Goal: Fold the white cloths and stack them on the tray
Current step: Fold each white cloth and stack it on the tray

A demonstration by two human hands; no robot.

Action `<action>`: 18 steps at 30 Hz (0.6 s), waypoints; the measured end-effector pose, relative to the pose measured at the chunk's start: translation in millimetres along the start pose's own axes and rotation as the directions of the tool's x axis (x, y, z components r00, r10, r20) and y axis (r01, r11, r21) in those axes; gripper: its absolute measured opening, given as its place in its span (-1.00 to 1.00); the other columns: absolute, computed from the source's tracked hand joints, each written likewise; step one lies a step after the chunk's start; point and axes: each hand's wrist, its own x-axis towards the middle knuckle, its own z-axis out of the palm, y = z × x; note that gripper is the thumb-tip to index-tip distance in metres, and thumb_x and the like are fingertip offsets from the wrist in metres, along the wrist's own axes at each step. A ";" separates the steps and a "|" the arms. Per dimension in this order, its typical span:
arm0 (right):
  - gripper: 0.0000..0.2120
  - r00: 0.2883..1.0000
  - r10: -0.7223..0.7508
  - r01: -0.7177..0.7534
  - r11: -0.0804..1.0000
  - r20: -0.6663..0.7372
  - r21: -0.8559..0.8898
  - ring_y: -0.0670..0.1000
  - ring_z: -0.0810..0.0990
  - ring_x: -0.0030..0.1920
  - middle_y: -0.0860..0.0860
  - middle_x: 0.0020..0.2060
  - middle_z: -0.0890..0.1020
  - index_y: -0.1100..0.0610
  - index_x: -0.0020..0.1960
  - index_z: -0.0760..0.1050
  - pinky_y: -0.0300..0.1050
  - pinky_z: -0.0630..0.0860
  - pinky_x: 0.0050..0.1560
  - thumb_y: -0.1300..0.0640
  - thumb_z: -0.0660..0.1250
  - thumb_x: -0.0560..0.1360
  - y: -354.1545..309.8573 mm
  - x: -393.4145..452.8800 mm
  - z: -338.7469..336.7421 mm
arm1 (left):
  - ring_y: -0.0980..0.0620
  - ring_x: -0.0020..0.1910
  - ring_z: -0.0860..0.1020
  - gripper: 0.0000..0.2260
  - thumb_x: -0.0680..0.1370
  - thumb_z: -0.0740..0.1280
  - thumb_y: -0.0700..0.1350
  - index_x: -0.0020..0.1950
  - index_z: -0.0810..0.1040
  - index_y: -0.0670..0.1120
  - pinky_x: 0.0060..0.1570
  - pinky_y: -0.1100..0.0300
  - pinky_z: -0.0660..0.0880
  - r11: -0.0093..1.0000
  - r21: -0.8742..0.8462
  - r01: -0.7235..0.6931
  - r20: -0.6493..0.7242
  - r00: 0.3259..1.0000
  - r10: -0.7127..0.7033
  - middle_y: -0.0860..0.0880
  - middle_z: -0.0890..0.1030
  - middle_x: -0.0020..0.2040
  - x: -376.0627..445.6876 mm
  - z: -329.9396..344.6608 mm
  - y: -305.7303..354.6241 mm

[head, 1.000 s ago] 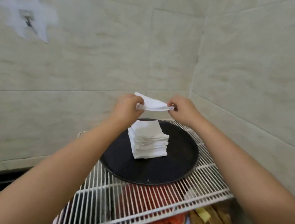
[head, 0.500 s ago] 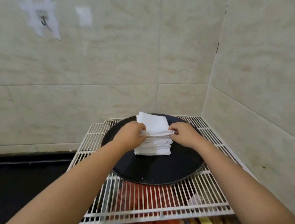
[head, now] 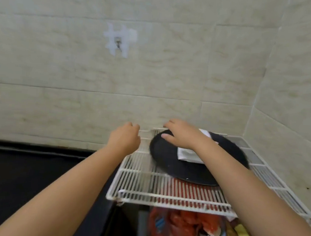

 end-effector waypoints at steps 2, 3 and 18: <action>-0.56 0.995 -0.093 0.094 0.995 -0.030 0.043 0.16 0.40 0.29 0.15 0.31 0.41 0.17 0.35 0.31 0.04 0.40 0.26 -0.04 0.14 0.56 -55.7 14.2 -1.4 | -0.19 0.21 0.46 -0.67 0.60 0.12 -0.09 0.34 0.35 -0.16 0.10 0.00 0.45 0.996 0.009 0.093 -0.025 0.995 -0.092 -0.17 0.44 0.29 -37.1 -15.2 -52.6; -0.56 0.989 -0.135 0.139 0.988 -0.055 0.066 0.15 0.40 0.29 0.14 0.31 0.41 0.17 0.36 0.30 0.04 0.40 0.25 -0.04 0.13 0.56 -85.6 21.1 -0.5 | -0.17 0.22 0.45 -0.67 0.60 0.12 -0.08 0.33 0.36 -0.16 0.10 0.01 0.44 0.990 0.032 0.138 -0.053 0.989 -0.136 -0.16 0.45 0.29 -58.5 -23.3 -80.8; -0.55 0.664 -0.735 0.745 0.634 -0.137 0.210 0.16 0.36 0.31 0.11 0.35 0.36 0.14 0.36 0.29 0.07 0.37 0.25 -0.08 0.11 0.56 -591.5 64.1 67.7 | -0.18 0.22 0.42 -0.69 0.57 0.17 0.04 0.16 0.43 -0.16 0.13 0.01 0.37 0.493 0.337 0.802 -0.263 0.583 -0.769 -0.17 0.50 0.17 -393.4 -113.0 -423.4</action>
